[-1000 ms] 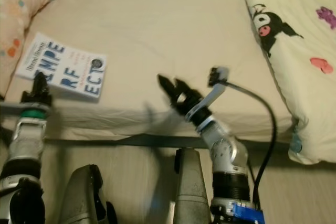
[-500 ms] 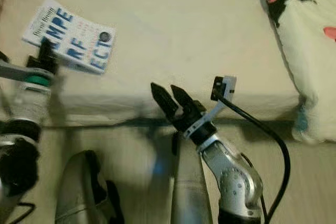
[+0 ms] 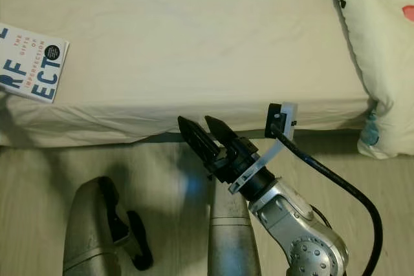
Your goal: Clean up the room
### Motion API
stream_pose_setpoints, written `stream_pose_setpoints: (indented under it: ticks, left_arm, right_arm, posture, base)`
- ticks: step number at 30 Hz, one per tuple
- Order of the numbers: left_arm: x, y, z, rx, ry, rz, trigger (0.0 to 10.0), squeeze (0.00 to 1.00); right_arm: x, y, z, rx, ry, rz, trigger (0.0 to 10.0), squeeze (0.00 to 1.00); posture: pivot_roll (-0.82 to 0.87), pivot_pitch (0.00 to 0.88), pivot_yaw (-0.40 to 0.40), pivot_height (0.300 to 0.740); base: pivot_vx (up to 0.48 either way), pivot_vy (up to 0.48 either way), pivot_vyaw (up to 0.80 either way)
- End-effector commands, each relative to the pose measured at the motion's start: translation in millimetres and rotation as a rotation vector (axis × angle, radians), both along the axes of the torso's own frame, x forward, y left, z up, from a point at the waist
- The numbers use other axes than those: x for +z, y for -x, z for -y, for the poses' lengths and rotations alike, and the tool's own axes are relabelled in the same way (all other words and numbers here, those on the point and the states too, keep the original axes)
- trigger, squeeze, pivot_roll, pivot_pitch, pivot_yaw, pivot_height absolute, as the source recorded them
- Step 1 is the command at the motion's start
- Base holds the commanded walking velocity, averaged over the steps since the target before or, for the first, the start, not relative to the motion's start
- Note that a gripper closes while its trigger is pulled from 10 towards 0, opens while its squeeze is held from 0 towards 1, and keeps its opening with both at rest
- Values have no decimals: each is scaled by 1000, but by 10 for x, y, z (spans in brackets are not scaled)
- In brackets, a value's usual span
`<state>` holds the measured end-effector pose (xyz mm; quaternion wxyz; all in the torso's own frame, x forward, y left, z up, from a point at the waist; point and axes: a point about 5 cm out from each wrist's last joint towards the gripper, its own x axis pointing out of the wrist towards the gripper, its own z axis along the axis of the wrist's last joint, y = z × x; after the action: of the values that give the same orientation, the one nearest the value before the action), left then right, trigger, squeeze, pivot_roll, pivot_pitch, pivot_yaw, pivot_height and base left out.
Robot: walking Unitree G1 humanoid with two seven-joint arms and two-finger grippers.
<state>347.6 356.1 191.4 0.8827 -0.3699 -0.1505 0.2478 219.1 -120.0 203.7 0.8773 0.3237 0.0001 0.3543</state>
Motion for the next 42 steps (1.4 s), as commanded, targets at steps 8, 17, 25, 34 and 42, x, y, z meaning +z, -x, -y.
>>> stream_pose_setpoints:
  ticks: [8,17,25,34,42]
  left_arm:
    - [-639,35,325,33,290,-116,10000,0]
    - [-677,116,222,91,300,-127,10000,0]
    - [-563,91,181,96,235,-117,10000,1000]
    - [-388,100,60,146,181,-80,10000,1000]
    - [-251,235,-164,267,-149,-271,10000,1000]
  right_arm:
    - [33,59,-5,8,9,-20,10000,0]
    - [110,99,-44,24,10,-11,10000,0]
    - [133,60,-12,9,8,-6,10000,0]
    - [123,13,-36,19,0,-3,10000,0]
    - [90,-194,-118,41,-25,26,10000,0]
  posture:
    - [-403,566,61,560]
    - [-433,569,50,560]
    - [-416,561,66,560]
    - [-389,524,81,560]
    - [-330,411,113,560]
  base:
    - [0,0,0]
    - [0,0,0]
    - [0,0,0]
    - [0,0,0]
    - [0,0,0]
